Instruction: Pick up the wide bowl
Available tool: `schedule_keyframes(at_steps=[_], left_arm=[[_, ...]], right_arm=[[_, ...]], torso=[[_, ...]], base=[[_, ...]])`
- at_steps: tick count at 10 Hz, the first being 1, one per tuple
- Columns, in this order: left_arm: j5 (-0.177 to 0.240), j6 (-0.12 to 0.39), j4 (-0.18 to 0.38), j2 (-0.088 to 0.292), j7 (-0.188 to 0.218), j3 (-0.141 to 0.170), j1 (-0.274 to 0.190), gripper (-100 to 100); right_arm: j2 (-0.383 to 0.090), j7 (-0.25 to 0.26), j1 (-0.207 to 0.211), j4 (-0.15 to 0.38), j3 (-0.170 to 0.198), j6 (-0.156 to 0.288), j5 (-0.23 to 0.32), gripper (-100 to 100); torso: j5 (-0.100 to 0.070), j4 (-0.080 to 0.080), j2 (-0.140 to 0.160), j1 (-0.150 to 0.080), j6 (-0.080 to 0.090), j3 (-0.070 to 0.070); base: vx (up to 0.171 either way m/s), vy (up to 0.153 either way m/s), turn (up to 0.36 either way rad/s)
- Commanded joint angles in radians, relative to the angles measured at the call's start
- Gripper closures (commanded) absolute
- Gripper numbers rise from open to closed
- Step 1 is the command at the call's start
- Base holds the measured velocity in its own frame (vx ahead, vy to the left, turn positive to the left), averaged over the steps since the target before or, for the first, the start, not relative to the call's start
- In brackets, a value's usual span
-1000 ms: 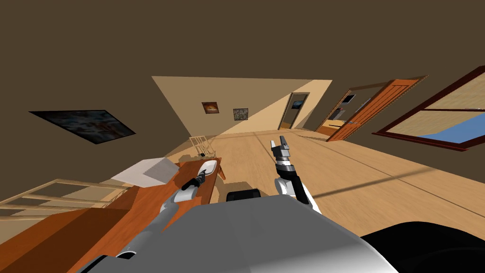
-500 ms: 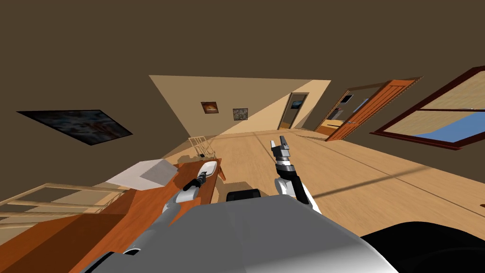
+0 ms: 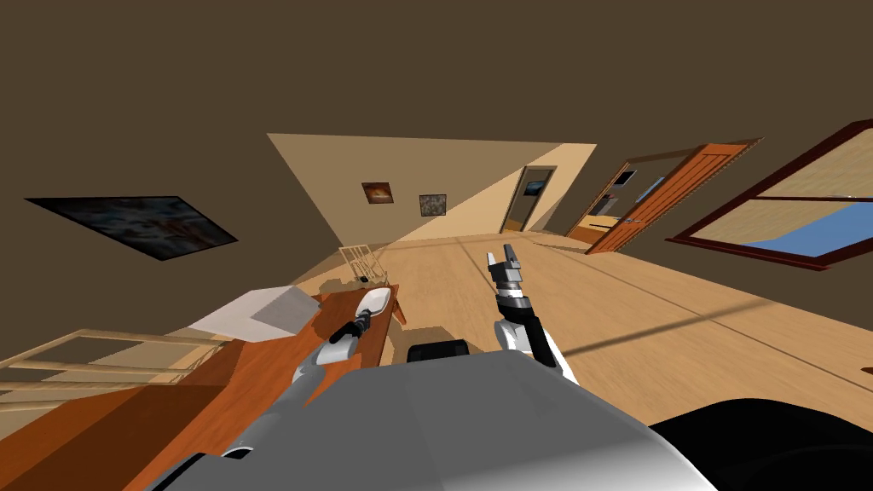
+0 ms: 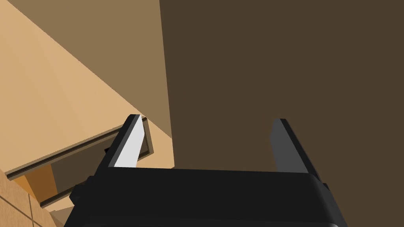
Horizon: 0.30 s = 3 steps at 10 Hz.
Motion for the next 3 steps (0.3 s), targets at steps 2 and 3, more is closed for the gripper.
schedule_keyframes(at_steps=[2, 3], left_arm=[[0.006, 0.012, -0.023, 0.013, 0.001, 0.001, 0.006, 100], [0.007, 0.016, -0.026, 0.015, 0.002, 0.001, 0.007, 0]], right_arm=[[0.000, 0.000, 0.000, 0.000, 0.000, 0.000, 0.000, 0], [0.000, 0.000, 0.000, 0.000, 0.000, 0.000, 0.000, 0]], torso=[[-0.001, 0.001, 0.003, -0.002, -0.001, 0.001], [-0.001, 0.001, 0.002, -0.002, 0.000, 0.002]], base=[[-0.033, -0.032, 0.037], [0.000, 0.000, 0.000]])
